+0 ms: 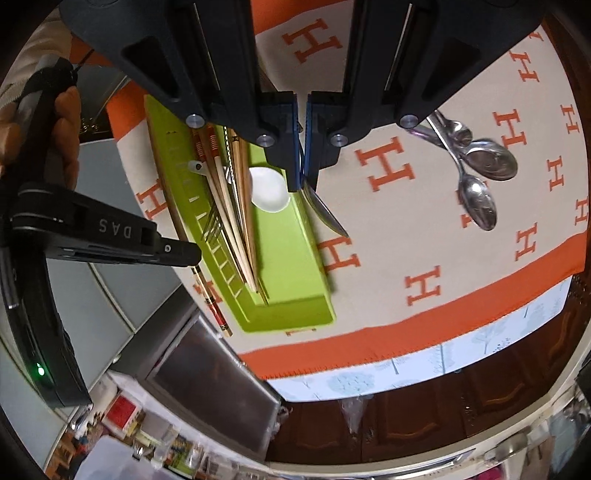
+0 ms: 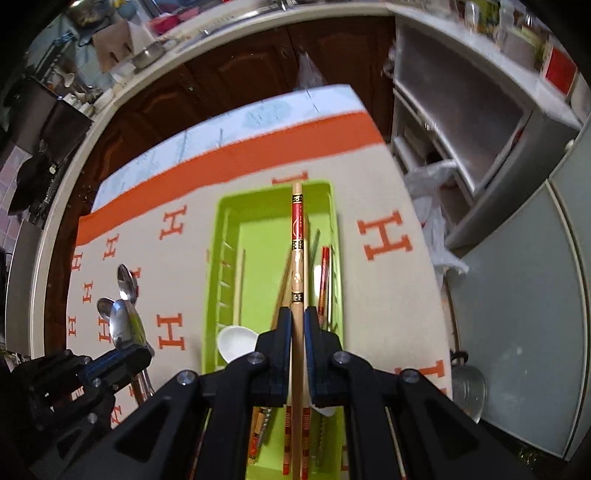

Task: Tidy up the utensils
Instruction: 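Lower the chopstick and spoon into the green tray and open both grippers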

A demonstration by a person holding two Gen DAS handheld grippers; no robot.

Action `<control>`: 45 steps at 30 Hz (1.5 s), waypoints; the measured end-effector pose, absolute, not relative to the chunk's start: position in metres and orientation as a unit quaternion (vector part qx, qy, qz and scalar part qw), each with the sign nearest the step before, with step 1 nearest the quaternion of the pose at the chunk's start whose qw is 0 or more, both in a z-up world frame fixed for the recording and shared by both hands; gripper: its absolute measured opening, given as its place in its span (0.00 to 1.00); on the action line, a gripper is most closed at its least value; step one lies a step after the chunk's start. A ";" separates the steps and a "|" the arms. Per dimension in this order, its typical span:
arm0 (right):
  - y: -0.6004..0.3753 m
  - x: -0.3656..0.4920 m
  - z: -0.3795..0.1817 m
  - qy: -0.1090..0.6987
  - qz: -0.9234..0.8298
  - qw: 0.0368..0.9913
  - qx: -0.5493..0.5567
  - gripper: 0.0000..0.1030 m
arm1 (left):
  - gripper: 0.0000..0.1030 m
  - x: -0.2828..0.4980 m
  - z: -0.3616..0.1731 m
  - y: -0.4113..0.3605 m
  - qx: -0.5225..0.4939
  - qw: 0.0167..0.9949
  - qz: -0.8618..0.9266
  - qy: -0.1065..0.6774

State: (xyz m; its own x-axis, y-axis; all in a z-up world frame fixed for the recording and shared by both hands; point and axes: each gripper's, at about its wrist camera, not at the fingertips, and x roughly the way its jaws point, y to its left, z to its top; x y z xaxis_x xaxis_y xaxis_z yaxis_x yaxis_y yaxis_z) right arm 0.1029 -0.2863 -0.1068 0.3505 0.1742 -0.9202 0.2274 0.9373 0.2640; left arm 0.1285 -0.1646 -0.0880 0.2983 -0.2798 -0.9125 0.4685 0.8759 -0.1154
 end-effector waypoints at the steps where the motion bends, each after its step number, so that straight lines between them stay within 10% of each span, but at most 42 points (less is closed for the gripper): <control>1: -0.288 0.102 -0.111 0.575 -0.016 0.798 0.179 0.07 | 0.00 0.128 -0.091 -0.169 0.090 0.799 -0.233 0.547; 24: -0.319 0.050 -0.087 0.518 -0.036 0.826 0.221 0.11 | 0.01 0.114 -0.122 -0.226 0.161 0.774 -0.261 0.554; 33: -0.321 0.034 -0.096 0.518 -0.035 0.821 0.237 0.21 | 0.46 0.090 -0.108 -0.224 0.184 0.793 -0.265 0.516; 45: -0.298 0.027 -0.100 0.524 -0.016 0.821 0.227 0.21 | 0.46 0.068 -0.093 -0.191 0.165 0.810 -0.249 0.505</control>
State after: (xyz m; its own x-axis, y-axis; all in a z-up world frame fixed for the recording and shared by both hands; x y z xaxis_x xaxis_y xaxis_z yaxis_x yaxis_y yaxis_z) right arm 0.0272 -0.2978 -0.0996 0.4505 0.2121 -0.8672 0.2644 0.8961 0.3565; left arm 0.0684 -0.1907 -0.0929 0.3664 -0.2366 -0.8999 0.5693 0.8220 0.0157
